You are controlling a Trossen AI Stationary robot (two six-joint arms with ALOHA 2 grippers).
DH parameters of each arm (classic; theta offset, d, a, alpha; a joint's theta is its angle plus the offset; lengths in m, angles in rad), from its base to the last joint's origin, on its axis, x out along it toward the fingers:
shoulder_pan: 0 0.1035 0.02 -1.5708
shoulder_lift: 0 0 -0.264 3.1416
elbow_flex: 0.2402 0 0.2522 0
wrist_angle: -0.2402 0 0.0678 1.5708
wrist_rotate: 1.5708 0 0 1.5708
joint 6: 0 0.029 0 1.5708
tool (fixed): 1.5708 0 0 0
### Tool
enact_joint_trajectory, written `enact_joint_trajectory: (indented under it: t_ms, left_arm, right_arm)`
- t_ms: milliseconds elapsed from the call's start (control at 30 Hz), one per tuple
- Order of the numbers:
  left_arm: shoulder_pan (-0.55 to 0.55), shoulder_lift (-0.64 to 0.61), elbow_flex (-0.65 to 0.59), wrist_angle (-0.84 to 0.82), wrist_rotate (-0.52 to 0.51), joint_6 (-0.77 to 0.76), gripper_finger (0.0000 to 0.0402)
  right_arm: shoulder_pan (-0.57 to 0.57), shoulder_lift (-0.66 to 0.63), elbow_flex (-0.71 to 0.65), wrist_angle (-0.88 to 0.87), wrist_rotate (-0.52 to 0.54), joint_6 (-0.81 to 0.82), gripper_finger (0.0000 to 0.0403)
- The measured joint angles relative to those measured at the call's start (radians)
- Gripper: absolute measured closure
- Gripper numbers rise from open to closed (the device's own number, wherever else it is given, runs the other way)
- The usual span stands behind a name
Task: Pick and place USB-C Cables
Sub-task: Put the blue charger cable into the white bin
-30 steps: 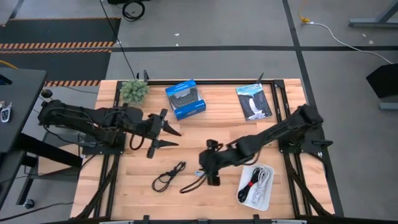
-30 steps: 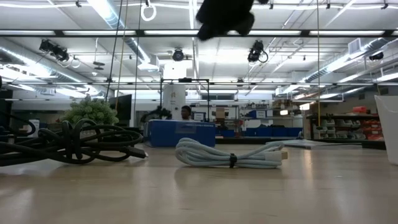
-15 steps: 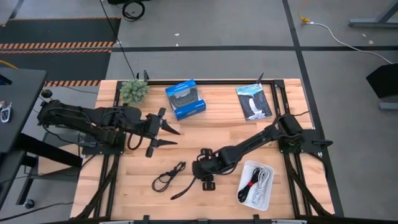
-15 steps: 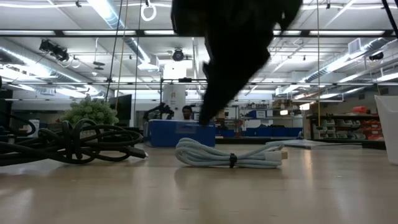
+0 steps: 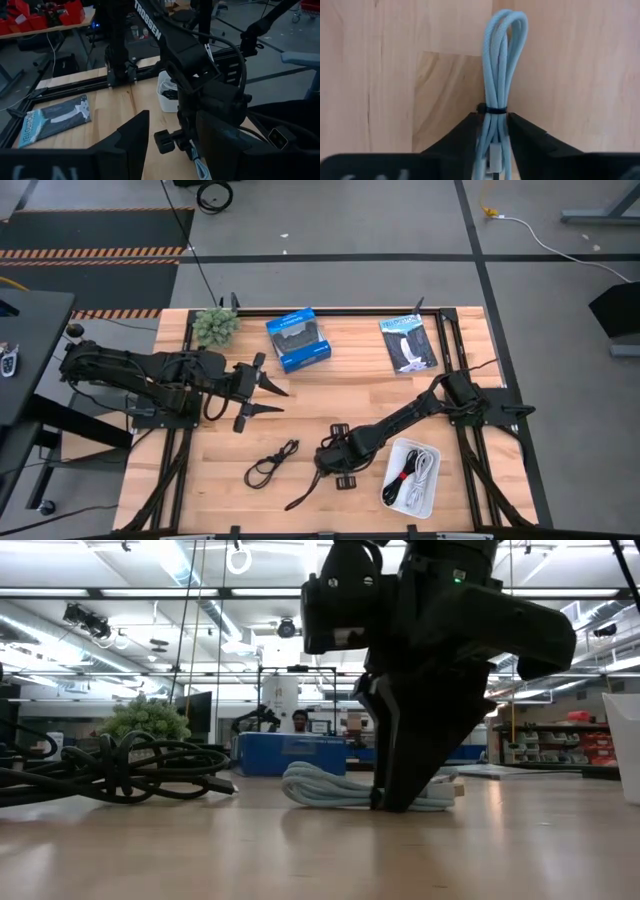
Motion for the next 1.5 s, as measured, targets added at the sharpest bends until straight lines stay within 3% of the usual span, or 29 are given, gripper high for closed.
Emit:
enact_joint_trajectory:
  t_ms: [233, 467, 767, 1033, 1200, 1367, 1500]
  left_arm:
    - [0.000, 0.000, 0.000, 0.001, 0.000, 0.000, 0.0230]
    - [0.000, 0.000, 0.000, 0.001, 0.000, 0.000, 0.0230]
    - [0.000, 0.000, 0.000, -0.002, -0.018, 0.001, 0.0230]
    - [0.000, 0.000, 0.000, -0.015, -0.018, 0.001, 0.0230]
    - [0.000, 0.000, 0.000, -0.014, -0.018, 0.001, 0.0230]
    - [0.000, 0.000, 0.000, -0.012, -0.018, 0.000, 0.0230]
    - [0.000, 0.000, 0.000, -0.012, -0.019, 0.001, 0.0230]
  right_arm:
    - [0.000, -0.003, -0.001, -0.015, 0.001, -0.001, 0.0372]
    - [0.000, -0.041, -0.009, -0.091, -0.004, -0.001, 0.0372]
    - [0.005, -0.254, -0.007, -0.210, -0.004, 0.009, 0.0373]
    - [0.102, -0.420, -0.006, -0.431, -0.057, 0.060, 0.0360]
    - [0.203, -0.455, -0.006, -0.578, -0.072, 0.054, 0.0362]
    - [0.290, -0.453, -0.046, -0.693, -0.138, -0.115, 0.0362]
    - [0.345, -0.452, -0.124, -0.660, -0.136, -0.280, 0.0361]
